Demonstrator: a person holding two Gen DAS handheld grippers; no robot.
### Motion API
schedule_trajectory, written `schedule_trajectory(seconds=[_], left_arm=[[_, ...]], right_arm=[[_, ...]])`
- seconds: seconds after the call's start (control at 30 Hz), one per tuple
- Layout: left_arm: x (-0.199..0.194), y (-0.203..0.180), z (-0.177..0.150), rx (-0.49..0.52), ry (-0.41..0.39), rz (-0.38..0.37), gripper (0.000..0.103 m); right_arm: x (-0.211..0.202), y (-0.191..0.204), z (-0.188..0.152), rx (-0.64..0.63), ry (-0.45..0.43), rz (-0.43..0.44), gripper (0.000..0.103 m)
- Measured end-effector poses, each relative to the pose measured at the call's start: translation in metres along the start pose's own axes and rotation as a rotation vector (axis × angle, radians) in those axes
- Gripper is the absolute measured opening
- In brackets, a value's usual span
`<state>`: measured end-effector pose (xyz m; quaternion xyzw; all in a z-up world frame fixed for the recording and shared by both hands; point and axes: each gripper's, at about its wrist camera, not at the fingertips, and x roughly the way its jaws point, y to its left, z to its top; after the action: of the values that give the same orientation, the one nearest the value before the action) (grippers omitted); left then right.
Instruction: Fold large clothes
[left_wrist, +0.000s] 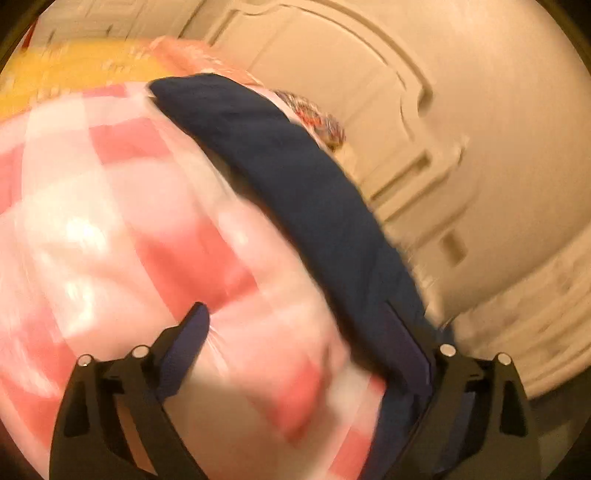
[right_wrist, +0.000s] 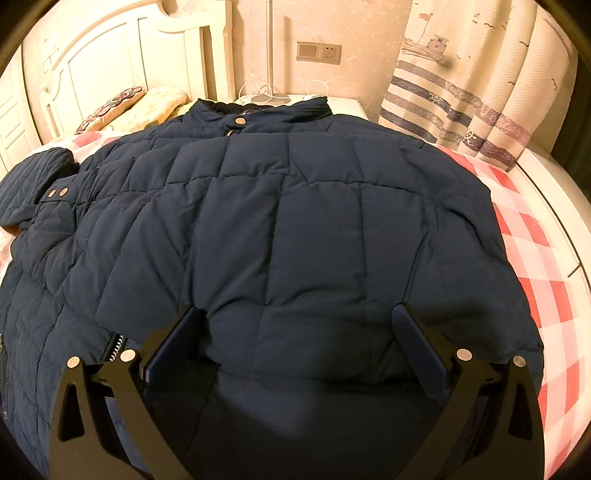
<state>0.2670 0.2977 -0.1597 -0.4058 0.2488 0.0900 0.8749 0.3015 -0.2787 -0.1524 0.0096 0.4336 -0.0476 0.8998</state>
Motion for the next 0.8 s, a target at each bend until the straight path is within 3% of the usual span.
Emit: schedule_trajectory(seconds=[0.3, 0.37, 0.4, 0.43, 0.47, 0.5, 0.57, 0.63, 0.7, 0.8], left_arm=[[0.044, 0.032, 0.092, -0.185, -0.04, 0.026, 0.089], [0.048, 0.03, 0.103, -0.185, -0.049, 0.056, 0.071], [0.051, 0.031, 0.106, -0.188, -0.035, 0.049, 0.033], [0.056, 0.031, 0.107, -0.204, -0.007, 0.044, 0.007], [0.053, 0.028, 0.103, -0.221, -0.013, 0.034, 0.006], [0.045, 0.021, 0.101, -0.206, -0.05, 0.025, 0.004], [0.021, -0.012, 0.088, -0.074, -0.137, 0.022, 0.003], [-0.003, -0.056, 0.068, 0.05, -0.183, -0.044, 0.002], [-0.02, -0.101, 0.048, 0.155, -0.193, -0.138, 0.002], [-0.03, -0.174, 0.001, 0.35, -0.137, -0.287, 0.002]], right_arm=[[0.0, -0.001, 0.0, 0.001, 0.0, 0.001, 0.099], [0.0, -0.001, 0.0, 0.001, -0.001, 0.001, 0.099], [0.0, -0.001, 0.0, 0.001, 0.0, 0.001, 0.099], [0.0, -0.001, 0.0, 0.002, -0.001, 0.002, 0.099], [0.0, -0.001, 0.0, 0.002, -0.001, 0.002, 0.099], [0.0, -0.001, 0.0, 0.002, -0.001, 0.002, 0.099], [0.0, -0.001, 0.0, 0.002, -0.001, 0.001, 0.099], [0.0, 0.0, 0.0, 0.0, -0.001, -0.001, 0.099], [0.0, -0.001, 0.0, 0.001, -0.001, 0.0, 0.099], [0.0, -0.001, -0.001, 0.001, -0.002, 0.0, 0.099]])
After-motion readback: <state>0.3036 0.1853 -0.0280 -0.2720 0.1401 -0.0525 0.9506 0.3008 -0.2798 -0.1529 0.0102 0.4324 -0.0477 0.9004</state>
